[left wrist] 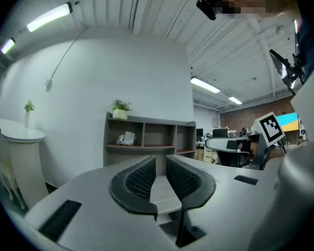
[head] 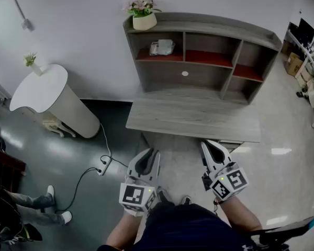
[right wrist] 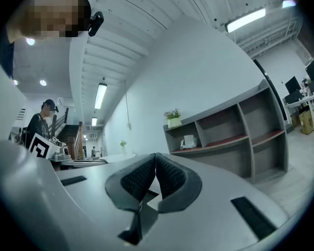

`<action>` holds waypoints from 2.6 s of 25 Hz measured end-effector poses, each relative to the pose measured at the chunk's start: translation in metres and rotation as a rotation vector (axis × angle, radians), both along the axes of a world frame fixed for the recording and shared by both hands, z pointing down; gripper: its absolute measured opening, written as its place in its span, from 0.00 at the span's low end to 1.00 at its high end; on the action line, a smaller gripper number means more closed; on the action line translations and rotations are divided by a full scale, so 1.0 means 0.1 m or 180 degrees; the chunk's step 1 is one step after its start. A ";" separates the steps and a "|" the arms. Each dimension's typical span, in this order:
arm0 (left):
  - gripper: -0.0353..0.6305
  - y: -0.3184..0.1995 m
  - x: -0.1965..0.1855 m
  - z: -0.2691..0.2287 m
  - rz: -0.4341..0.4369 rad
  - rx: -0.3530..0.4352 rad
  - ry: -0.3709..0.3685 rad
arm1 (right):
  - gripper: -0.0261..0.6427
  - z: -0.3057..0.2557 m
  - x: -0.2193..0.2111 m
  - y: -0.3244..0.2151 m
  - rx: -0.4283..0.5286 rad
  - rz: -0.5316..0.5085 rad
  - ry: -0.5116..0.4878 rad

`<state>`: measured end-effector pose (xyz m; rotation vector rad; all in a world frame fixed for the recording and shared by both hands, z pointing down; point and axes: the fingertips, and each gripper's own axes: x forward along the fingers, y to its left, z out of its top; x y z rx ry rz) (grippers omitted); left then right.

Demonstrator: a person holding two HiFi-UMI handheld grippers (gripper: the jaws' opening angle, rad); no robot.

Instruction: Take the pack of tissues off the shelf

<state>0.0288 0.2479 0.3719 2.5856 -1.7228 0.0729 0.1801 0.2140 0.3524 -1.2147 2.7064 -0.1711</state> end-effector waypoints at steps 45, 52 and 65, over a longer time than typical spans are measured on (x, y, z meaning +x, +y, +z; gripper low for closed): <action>0.16 -1.46 -0.82 0.19 -0.0009 -0.0208 0.0143 | 0.06 0.17 -0.69 -1.41 -0.0294 0.0066 0.0058; 0.16 -1.64 -1.18 0.27 0.0002 -0.0266 0.0197 | 0.06 0.21 -1.00 -1.61 -0.0349 0.0123 0.0096; 0.16 -1.81 -1.51 0.43 -0.0036 -0.0372 0.0241 | 0.06 0.34 -1.32 -1.80 -0.0463 0.0095 0.0120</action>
